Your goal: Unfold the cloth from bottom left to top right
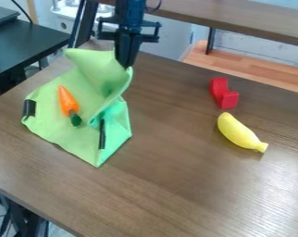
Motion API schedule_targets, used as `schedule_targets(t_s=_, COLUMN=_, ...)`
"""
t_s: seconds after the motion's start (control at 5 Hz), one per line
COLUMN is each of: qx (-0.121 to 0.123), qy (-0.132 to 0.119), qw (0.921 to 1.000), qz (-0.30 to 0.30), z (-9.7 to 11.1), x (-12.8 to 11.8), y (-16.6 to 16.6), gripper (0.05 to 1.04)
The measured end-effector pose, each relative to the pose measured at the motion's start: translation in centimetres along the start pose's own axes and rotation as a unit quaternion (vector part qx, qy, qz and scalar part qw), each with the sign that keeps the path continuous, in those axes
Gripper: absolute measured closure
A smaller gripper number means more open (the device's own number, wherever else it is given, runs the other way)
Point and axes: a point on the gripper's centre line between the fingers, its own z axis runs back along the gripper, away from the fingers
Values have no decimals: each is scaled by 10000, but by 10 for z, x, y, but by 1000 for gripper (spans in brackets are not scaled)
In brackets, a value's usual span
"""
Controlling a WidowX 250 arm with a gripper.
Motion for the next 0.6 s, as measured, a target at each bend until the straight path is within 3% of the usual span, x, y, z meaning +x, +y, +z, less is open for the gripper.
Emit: schedule_targets(t_s=0.6, qx=16, qy=176, qw=9995, qz=274, z=-1, x=0, y=-52, gripper=1033)
